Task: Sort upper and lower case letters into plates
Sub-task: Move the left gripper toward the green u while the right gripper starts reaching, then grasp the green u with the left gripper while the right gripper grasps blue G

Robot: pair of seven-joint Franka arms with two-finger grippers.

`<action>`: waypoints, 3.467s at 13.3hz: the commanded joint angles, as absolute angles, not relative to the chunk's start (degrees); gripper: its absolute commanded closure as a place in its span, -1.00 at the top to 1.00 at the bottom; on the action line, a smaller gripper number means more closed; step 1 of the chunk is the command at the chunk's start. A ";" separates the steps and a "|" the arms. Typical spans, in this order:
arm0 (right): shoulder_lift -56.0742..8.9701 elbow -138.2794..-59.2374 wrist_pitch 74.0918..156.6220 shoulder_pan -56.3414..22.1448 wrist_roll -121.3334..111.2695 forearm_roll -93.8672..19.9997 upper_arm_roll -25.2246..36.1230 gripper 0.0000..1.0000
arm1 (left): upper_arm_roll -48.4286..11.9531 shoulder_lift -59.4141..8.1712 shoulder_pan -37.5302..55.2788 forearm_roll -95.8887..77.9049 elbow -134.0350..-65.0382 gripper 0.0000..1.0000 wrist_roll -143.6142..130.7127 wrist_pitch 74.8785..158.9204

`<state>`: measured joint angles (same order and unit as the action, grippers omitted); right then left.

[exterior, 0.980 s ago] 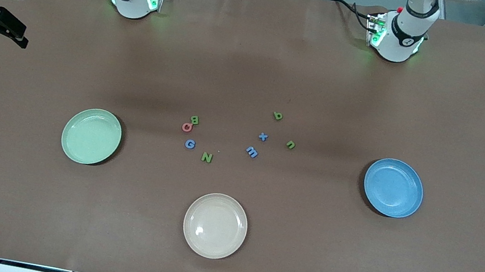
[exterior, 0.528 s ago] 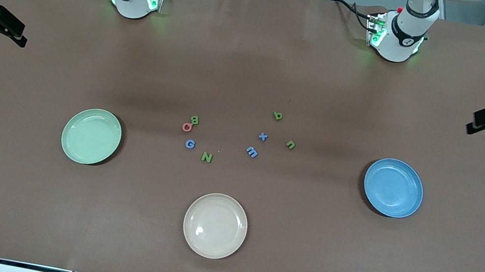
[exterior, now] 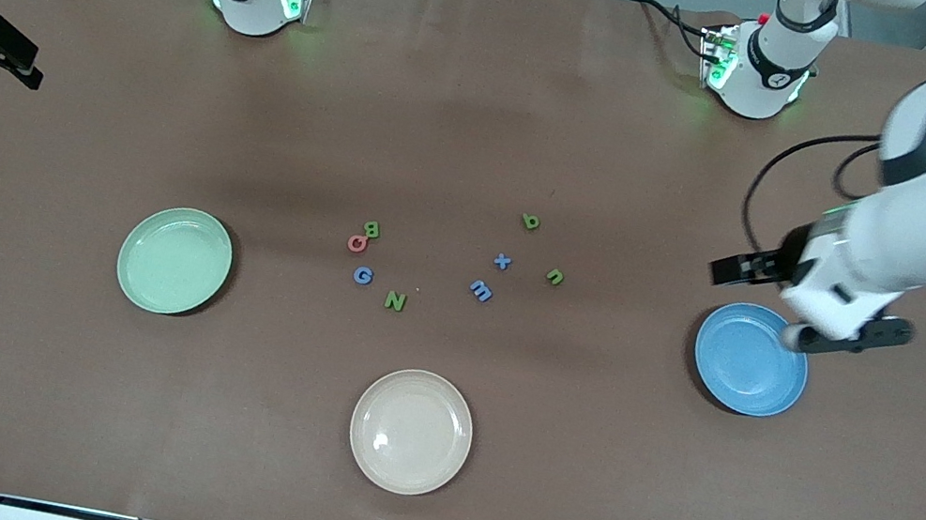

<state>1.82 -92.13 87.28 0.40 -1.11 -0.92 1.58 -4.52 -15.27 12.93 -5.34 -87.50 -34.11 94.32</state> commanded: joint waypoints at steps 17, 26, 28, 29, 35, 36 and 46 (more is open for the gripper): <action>-11.69 -104.83 115.71 -15.64 35.66 -4.31 1.05 1.00 | -4.31 -24.16 30.23 0.17 -115.22 1.00 -67.40 140.79; -26.35 -108.90 136.57 -26.54 56.24 -3.52 1.14 0.99 | -3.96 -32.86 31.90 0.44 -110.31 0.80 -73.03 142.12; -29.43 -107.41 137.20 -27.77 57.21 -3.34 1.23 0.95 | -3.95 -33.31 31.90 0.53 -110.13 0.72 -73.12 142.12; -30.66 -106.71 137.20 -27.77 57.48 -3.43 1.23 0.93 | -3.96 -33.40 31.90 0.44 -110.13 0.69 -73.13 142.12; -34.98 -104.86 139.66 -29.26 58.54 -3.43 1.14 0.43 | -4.04 -33.66 32.70 0.44 -109.86 0.48 -73.92 142.12; -35.42 -104.33 139.57 -29.35 58.62 -3.51 1.14 0.41 | -3.96 -34.01 32.78 0.44 -109.95 0.48 -73.92 142.03; -37.09 -103.45 140.45 -31.46 61.61 -4.39 1.05 0.30 | -3.87 -34.10 33.49 0.44 -110.48 0.24 -74.18 142.03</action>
